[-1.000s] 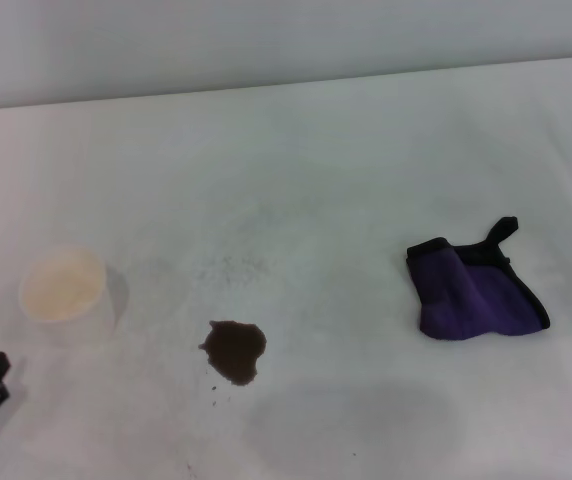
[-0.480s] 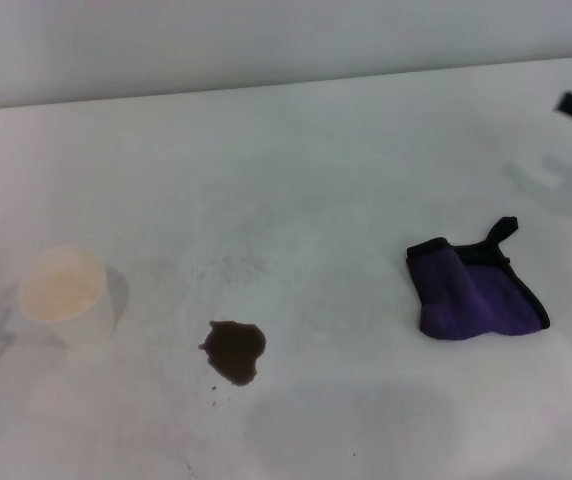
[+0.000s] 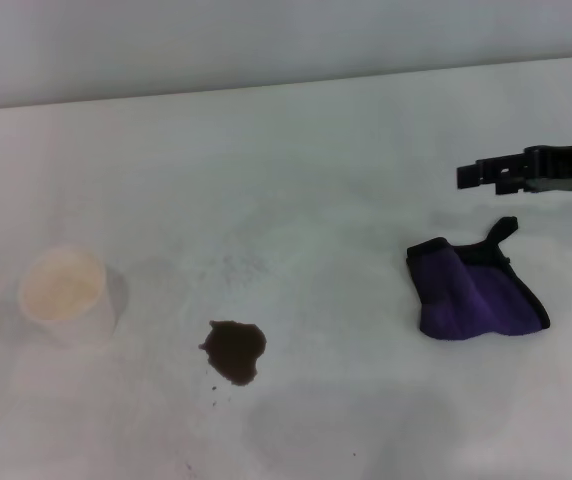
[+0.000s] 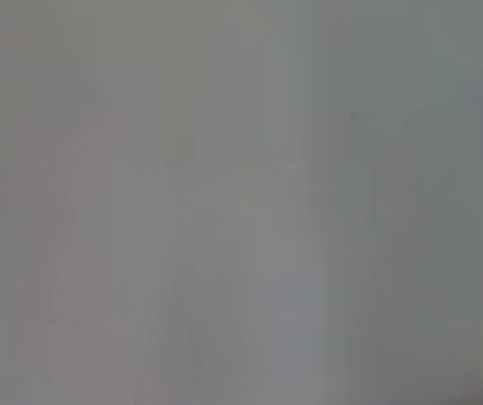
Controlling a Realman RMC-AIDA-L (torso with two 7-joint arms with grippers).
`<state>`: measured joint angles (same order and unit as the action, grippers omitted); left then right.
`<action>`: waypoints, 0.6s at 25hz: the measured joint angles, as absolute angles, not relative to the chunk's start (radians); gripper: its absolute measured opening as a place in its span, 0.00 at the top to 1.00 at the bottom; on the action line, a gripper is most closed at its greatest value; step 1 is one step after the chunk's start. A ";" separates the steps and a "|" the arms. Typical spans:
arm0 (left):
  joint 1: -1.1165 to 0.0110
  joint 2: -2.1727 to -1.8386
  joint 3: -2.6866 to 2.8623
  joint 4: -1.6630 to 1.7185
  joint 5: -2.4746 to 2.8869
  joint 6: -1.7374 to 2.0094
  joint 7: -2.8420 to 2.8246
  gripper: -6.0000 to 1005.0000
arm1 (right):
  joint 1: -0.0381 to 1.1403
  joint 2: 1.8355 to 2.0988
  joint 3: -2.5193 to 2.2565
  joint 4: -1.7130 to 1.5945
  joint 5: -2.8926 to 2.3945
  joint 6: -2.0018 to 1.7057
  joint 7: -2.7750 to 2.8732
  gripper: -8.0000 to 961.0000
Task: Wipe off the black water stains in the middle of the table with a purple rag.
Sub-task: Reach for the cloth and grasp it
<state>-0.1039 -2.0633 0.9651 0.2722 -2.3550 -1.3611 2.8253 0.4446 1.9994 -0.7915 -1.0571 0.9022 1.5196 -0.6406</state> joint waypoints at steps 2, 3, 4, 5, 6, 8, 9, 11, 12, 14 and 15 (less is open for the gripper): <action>-0.104 -2.060 0.951 0.284 -2.355 -1.358 2.825 0.12 | 0.477 2.001 -0.795 -1.067 0.856 1.555 -0.575 0.11; -0.103 -2.059 0.946 0.290 -2.356 -1.356 2.825 0.12 | 0.493 2.001 -0.801 -1.069 0.839 1.570 -0.543 0.11; -0.103 -2.058 0.943 0.294 -2.356 -1.354 2.826 0.12 | 0.506 2.002 -0.814 -1.072 0.823 1.585 -0.513 0.11; -0.103 -2.056 0.937 0.298 -2.356 -1.351 2.826 0.12 | 0.516 2.001 -0.836 -1.082 0.802 1.589 -0.480 0.11; -0.104 -2.055 0.933 0.299 -2.355 -1.349 2.826 0.12 | 0.523 2.002 -0.857 -1.091 0.784 1.594 -0.452 0.11; -0.105 -2.053 0.923 0.305 -2.352 -1.343 2.826 0.12 | 0.537 2.005 -0.928 -1.125 0.711 1.587 -0.374 0.11; -0.105 -2.053 0.922 0.309 -2.351 -1.340 2.826 0.12 | 0.545 2.006 -0.965 -1.141 0.668 1.580 -0.332 0.11; -0.105 -2.052 0.922 0.316 -2.351 -1.337 2.826 0.12 | 0.557 2.009 -1.035 -1.168 0.601 1.561 -0.263 0.11; -0.105 -2.052 0.922 0.317 -2.351 -1.337 2.826 0.12 | 0.563 2.010 -1.067 -1.175 0.581 1.553 -0.235 0.11; -0.106 -2.049 0.922 0.318 -2.351 -1.336 2.826 0.12 | 0.574 2.011 -1.109 -1.176 0.566 1.537 -0.193 0.11; -0.106 -2.047 0.921 0.318 -2.351 -1.336 2.826 0.12 | 0.579 2.011 -1.125 -1.171 0.565 1.531 -0.175 0.11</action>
<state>-0.1058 -2.0466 0.9215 0.3178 -2.3507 -1.3363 2.8256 0.5792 2.0108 -1.1253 -1.1713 0.5647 1.5311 -0.1750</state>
